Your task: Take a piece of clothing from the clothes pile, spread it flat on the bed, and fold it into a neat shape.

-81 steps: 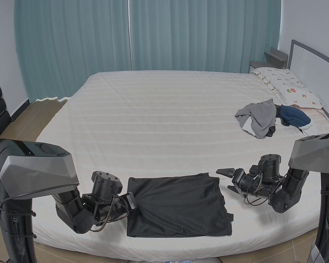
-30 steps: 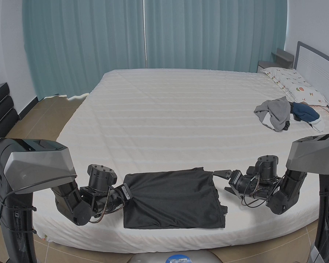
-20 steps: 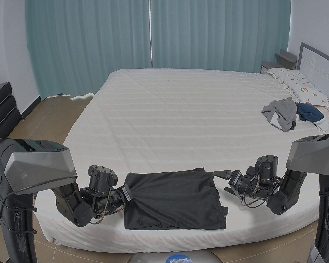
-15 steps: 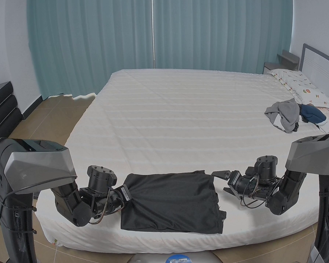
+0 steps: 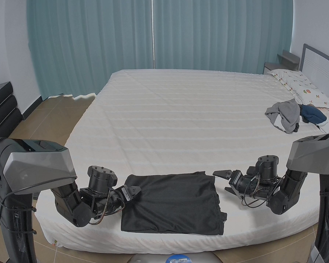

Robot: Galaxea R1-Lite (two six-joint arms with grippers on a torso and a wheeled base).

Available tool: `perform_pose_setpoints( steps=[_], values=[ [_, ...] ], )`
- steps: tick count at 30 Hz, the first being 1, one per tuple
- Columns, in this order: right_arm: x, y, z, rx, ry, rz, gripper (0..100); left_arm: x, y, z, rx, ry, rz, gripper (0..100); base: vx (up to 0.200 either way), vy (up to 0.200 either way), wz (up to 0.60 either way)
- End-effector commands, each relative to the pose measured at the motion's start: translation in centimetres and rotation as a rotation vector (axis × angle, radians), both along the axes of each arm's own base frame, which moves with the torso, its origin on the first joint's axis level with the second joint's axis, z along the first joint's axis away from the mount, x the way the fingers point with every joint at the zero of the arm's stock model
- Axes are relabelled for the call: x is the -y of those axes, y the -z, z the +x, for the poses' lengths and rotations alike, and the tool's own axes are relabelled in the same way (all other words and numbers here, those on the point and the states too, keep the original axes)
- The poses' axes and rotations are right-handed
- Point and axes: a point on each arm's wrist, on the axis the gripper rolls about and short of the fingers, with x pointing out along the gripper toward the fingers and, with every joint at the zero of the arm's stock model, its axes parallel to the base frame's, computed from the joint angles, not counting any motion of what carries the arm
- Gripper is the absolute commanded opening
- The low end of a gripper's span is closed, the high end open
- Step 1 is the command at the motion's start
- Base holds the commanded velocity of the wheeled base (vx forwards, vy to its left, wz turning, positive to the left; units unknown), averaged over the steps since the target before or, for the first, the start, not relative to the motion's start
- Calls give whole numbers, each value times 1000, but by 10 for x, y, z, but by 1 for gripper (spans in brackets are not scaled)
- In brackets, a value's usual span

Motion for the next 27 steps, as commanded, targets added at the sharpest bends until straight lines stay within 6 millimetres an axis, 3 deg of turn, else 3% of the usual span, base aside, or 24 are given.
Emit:
perform_pose_setpoints(
  steps=[1,9,14,16,19,24,27],
  values=[
    [0,-3,-1,4,-1,1,100,0,-3,1,7,-9,-14,100,0,0,0],
    [-1,-31,-11,58,0,1,100,-8,-45,2,111,-60,-75,100,0,0,0],
    [6,-55,-29,88,6,-14,100,-15,-70,-6,166,-94,-67,100,0,0,0],
    [13,-76,-46,139,14,-32,100,-22,-96,-15,246,-133,-62,100,0,0,0],
    [19,-93,-64,207,36,-83,100,-28,-120,-26,328,-152,-32,100,0,0,0],
    [29,-112,-89,317,77,-203,100,-37,-147,-46,434,-174,28,100,0,0,0],
    [41,-137,-114,458,111,-305,100,-48,-172,-68,539,-223,113,100,0,0,0]
  ],
)
